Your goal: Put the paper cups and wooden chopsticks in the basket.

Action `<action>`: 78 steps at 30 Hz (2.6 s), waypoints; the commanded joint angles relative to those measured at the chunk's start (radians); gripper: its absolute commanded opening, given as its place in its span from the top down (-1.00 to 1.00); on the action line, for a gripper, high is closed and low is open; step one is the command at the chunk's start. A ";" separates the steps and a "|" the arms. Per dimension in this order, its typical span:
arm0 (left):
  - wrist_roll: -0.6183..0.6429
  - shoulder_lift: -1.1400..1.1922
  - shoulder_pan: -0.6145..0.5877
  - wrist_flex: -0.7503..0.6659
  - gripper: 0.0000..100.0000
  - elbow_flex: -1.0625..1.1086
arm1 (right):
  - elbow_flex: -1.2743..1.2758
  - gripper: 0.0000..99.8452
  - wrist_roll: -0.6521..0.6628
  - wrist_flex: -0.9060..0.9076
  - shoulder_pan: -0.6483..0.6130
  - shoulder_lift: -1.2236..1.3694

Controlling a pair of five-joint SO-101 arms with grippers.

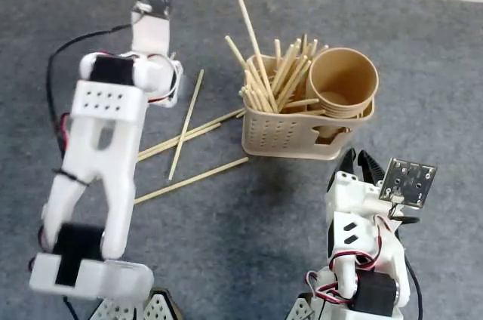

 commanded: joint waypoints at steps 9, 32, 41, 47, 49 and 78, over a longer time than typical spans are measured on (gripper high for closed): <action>-0.180 0.312 -0.005 -0.005 0.65 -0.018 | -0.007 0.86 -0.002 -0.004 -0.008 -0.002; -0.393 0.766 -0.004 0.209 0.99 -0.421 | -0.007 0.86 -0.002 -0.004 -0.005 -0.002; -0.390 0.717 -0.010 0.400 0.99 -0.567 | -0.007 0.86 -0.002 -0.004 -0.004 -0.002; -0.387 0.565 -0.010 0.460 0.99 -0.576 | -0.007 0.86 -0.002 -0.004 -0.004 -0.002; -0.385 0.515 -0.018 0.474 0.99 -0.576 | -0.007 0.86 -0.002 -0.004 -0.004 -0.002; 0.014 -0.051 0.071 0.173 0.99 -0.581 | -0.007 0.86 -0.002 -0.004 -0.004 -0.002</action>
